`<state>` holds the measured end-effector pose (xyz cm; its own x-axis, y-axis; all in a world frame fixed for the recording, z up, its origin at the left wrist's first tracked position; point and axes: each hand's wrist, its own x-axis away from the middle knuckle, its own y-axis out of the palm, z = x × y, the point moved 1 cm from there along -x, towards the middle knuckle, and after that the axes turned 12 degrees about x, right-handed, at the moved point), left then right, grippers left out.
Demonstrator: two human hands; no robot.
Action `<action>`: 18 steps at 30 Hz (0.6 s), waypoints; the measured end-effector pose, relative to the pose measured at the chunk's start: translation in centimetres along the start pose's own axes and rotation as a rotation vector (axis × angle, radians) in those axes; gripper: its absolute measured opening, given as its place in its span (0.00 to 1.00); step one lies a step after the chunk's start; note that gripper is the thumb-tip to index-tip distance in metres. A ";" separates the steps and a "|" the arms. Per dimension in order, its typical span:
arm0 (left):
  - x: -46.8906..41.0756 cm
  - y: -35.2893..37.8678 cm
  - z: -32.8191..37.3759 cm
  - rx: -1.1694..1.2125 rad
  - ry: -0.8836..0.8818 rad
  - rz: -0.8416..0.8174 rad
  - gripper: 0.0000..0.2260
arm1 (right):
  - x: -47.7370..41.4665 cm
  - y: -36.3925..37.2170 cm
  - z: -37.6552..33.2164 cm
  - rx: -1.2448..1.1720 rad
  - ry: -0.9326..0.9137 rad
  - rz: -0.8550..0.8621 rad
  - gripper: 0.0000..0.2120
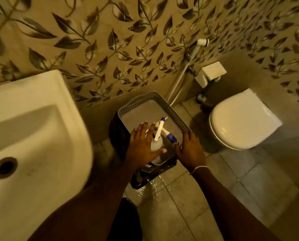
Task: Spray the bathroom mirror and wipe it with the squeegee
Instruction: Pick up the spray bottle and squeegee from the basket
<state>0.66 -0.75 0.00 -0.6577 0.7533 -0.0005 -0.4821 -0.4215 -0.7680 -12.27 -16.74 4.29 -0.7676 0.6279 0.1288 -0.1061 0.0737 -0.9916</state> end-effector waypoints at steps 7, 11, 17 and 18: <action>-3.4 2.6 0.2 0.215 -0.052 0.085 0.40 | -2.7 3.8 -0.6 0.028 -0.077 -0.117 0.26; -5.3 2.4 0.7 0.357 -0.041 0.097 0.31 | -4.1 5.1 -1.7 -0.010 -0.093 -0.220 0.24; -6.3 0.7 2.7 0.588 -0.052 0.143 0.14 | -3.9 3.5 -2.0 -0.150 -0.062 -0.207 0.18; -6.2 0.1 3.1 0.591 -0.048 0.151 0.14 | -3.5 2.6 -1.9 -0.163 -0.050 -0.199 0.18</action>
<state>2.86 -7.06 1.93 -0.7629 0.6452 -0.0421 -0.6116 -0.7413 -0.2764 -8.61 -17.28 1.23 -0.7723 0.5499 0.3180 -0.1582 0.3184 -0.9347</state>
